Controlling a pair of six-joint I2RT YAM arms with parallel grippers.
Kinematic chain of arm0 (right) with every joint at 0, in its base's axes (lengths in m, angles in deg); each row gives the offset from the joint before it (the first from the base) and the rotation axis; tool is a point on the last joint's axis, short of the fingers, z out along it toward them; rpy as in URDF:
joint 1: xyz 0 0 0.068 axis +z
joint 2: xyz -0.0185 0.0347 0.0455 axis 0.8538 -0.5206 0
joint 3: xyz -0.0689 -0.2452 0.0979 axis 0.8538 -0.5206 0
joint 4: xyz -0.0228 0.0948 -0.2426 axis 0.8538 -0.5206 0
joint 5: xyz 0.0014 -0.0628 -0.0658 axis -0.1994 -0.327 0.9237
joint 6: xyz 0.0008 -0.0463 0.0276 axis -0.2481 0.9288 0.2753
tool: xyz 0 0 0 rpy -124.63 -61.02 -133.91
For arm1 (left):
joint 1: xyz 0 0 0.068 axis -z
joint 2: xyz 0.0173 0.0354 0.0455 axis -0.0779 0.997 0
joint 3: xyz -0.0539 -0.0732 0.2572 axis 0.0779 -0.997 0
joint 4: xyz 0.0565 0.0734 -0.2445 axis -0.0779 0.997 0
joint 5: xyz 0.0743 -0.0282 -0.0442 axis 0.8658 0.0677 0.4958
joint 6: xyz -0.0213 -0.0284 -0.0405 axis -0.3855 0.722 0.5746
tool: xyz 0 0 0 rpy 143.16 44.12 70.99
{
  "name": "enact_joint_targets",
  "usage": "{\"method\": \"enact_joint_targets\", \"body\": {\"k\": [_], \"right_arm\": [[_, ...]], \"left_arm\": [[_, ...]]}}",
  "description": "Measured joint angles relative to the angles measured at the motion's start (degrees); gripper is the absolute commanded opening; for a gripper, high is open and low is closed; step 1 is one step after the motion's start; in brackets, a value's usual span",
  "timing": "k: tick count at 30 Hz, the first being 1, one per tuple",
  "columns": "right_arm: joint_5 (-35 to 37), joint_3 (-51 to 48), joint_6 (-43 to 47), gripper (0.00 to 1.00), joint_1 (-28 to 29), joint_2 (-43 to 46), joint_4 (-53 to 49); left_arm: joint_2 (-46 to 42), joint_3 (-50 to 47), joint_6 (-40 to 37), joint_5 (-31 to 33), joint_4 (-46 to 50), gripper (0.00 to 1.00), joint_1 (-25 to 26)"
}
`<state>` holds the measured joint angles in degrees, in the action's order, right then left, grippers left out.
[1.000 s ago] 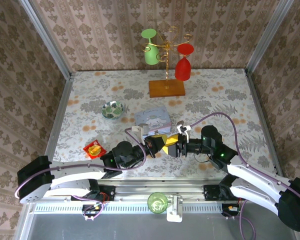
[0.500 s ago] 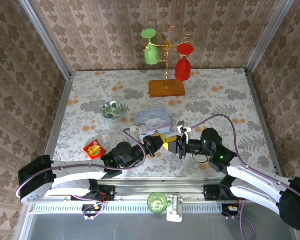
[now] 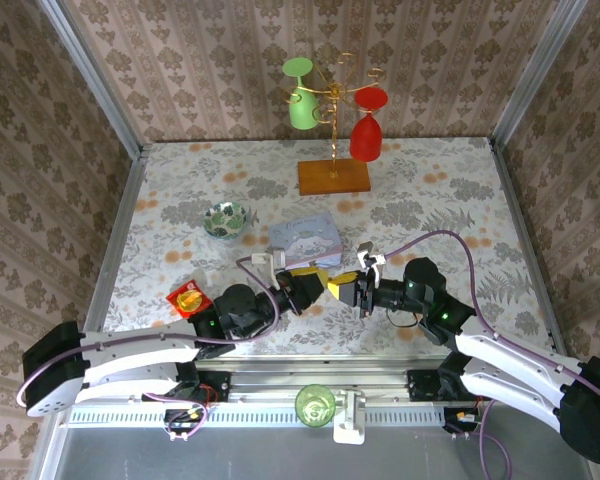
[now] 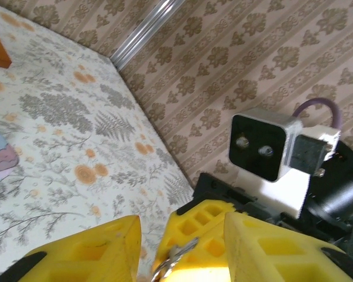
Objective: Unlock a padlock with a key
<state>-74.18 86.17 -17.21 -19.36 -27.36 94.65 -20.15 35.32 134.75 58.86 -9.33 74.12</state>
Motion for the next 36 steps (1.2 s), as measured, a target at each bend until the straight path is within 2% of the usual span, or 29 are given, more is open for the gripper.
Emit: {"method": "enact_joint_targets", "body": {"k": [2,6,9,11,18,22,25,29,36], "right_arm": [[-0.02,0.0,0.02,0.0,0.0,0.0,-0.44],[-0.28,0.02,0.0,0.0,0.02,0.0,-2.6],[-0.35,0.35,0.04,0.0,0.24,0.0,-4.42],[-0.46,0.46,0.07,0.0,0.46,0.0,-5.09],[-0.5,0.46,0.02,0.0,0.55,-0.09,-5.97],[-0.55,0.48,-0.02,0.0,0.55,-1.25,-5.92],[-0.72,0.5,-0.07,0.0,0.57,-2.01,-5.92],[-0.74,0.57,-0.26,0.0,0.57,-2.19,-5.86],[-0.72,0.9,-0.5,0.0,0.57,-2.21,-5.53]], "left_arm": [[-0.07,0.17,-0.55,0.02,2.05,0.42,-0.11],[-0.07,1.42,-2.43,0.0,6.75,0.33,-0.11],[0.11,2.78,-3.61,-0.02,8.74,0.19,-0.11],[0.2,3.15,-4.68,-0.04,9.18,0.15,-0.11],[1.07,3.89,-5.03,-0.55,9.94,0.2,-0.37],[1.2,3.89,-4.98,-0.7,10.08,0.13,-0.37],[1.55,3.89,-5.03,-0.72,10.67,0.13,-0.37],[1.97,4.26,-5.09,-0.87,12.52,0.22,-0.37],[2.19,4.85,-4.74,-0.92,13.46,0.03,-0.37]]}}
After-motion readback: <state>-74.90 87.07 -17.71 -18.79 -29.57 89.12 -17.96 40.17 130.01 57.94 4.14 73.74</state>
